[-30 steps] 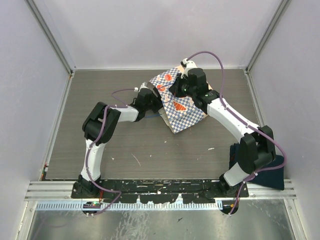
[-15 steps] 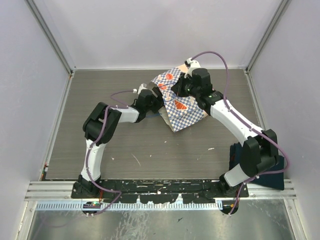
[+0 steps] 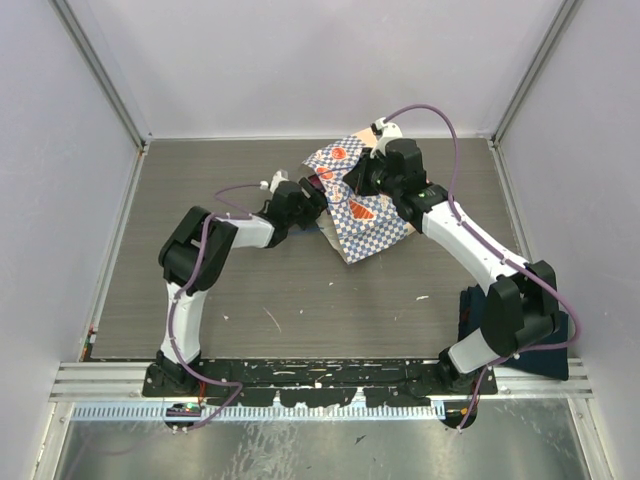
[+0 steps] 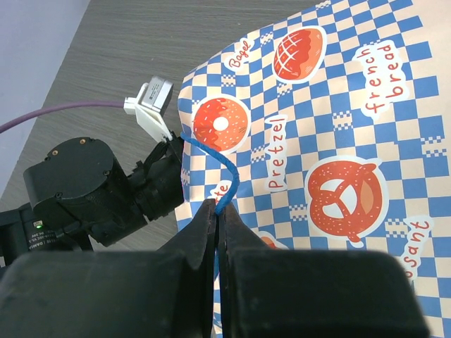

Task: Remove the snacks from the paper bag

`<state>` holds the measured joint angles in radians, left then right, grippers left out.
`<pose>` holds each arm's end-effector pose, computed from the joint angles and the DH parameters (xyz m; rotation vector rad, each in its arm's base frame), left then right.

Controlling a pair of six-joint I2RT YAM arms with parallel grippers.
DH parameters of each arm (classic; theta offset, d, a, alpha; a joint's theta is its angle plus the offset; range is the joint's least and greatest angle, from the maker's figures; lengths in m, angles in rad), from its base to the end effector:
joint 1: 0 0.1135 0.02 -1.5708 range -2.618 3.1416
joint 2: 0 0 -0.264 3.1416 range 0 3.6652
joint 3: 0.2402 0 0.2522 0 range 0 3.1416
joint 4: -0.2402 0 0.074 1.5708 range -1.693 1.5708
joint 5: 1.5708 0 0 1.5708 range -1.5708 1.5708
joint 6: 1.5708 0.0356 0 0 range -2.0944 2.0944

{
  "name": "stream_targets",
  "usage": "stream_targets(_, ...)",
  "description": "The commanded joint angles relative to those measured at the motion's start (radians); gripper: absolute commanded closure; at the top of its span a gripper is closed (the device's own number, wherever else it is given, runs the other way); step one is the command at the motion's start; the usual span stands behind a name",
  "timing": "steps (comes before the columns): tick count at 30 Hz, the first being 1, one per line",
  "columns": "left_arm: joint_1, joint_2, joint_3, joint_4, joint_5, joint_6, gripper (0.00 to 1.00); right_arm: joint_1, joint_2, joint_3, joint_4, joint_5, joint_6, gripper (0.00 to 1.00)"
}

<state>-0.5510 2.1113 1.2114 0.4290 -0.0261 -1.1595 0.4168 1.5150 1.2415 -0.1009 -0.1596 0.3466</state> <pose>0.3863 -0.2363 0.1356 -0.6780 2.1002 -1.0022 0.3259 0.1505 0.3288 -0.1787 1.9902 0.6546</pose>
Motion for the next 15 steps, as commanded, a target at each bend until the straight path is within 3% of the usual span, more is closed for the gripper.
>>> stream_targets(1, -0.015, 0.045, 0.039, -0.067, -0.004, 0.008, 0.32, -0.011, -0.066, -0.004, 0.056, 0.013, 0.002, 0.99)
stream_targets(12, -0.065, 0.086, 0.065, -0.078, 0.005, -0.003, 0.39, -0.011, -0.073, -0.008, 0.055, 0.011, 0.008, 0.99)
stream_targets(15, -0.07, 0.091, 0.039, -0.044, 0.007, -0.015, 0.52, -0.011, -0.075, -0.011, 0.056, 0.011, 0.011, 0.99)
